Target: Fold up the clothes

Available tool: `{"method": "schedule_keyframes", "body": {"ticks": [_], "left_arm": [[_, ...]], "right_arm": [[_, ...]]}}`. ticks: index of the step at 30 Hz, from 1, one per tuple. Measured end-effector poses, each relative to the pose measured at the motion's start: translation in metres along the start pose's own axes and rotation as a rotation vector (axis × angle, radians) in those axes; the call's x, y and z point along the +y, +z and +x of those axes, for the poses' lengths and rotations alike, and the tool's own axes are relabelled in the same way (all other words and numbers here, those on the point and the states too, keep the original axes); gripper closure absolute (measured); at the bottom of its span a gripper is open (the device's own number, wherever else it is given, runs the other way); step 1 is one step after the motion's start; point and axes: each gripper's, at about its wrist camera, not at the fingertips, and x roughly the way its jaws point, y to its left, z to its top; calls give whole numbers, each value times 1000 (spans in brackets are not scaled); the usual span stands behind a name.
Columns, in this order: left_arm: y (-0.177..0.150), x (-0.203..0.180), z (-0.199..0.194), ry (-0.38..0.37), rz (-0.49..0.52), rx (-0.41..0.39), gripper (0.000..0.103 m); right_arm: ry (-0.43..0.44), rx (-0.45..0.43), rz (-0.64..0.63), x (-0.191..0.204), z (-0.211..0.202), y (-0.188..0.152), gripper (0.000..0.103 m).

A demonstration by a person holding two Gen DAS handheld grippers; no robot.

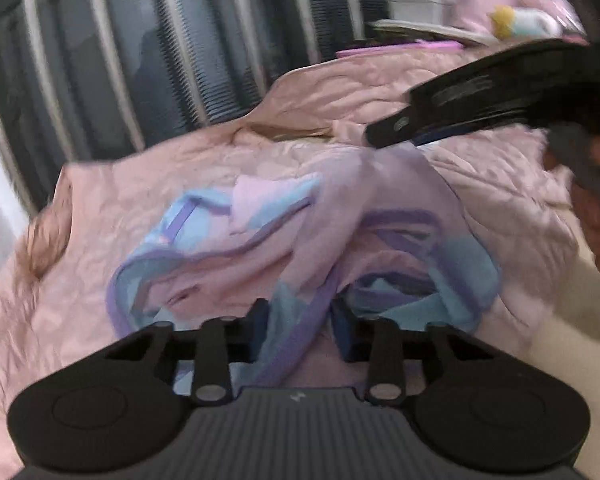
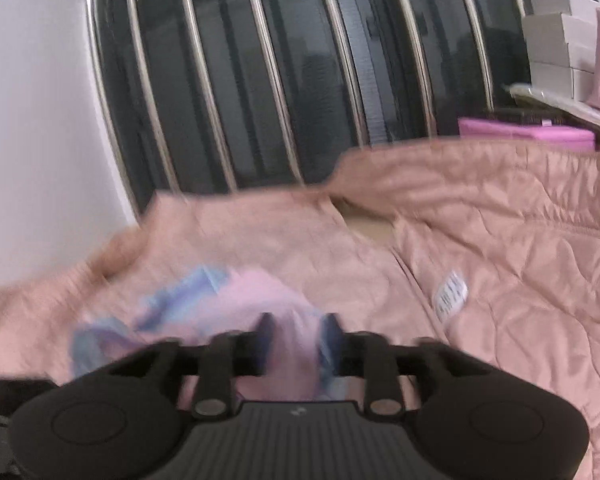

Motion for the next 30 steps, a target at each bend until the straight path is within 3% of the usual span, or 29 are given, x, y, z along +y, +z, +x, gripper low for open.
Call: {"method": "schedule_keyframes", "body": {"ticks": [2,6,11,14,15,17,21,25,30], "left_arm": [[0,18,0,-17,-108,7,81],[-3,57,2,17,-343,25,88],[-7,93,-8,29,-541,-53,89],[-6,96,-11,87,-547,-68,90],[-5,96,-11,99,-548,-74,90],[-5,99,-15,107,-563,-99,90],[-4,98,-24,119,-563,-136,90],[-6,102,-19,152,-593,-106,90],[-16,120,-21,175,-695,-106,90]], "right_arm": [[40,-4,22,-2,-3,2,51],[123,-4,52,-3,-8,6,52],[233,127,-59,19,2,0,60],[250,218,-128,34,10,-8,80],[226,241,-160,38,13,-11,91],[161,256,-214,44,16,-17,96],[117,212,-217,40,12,-16,94],[103,215,-199,33,13,-13,78],[130,251,-231,39,15,-16,78]]}}
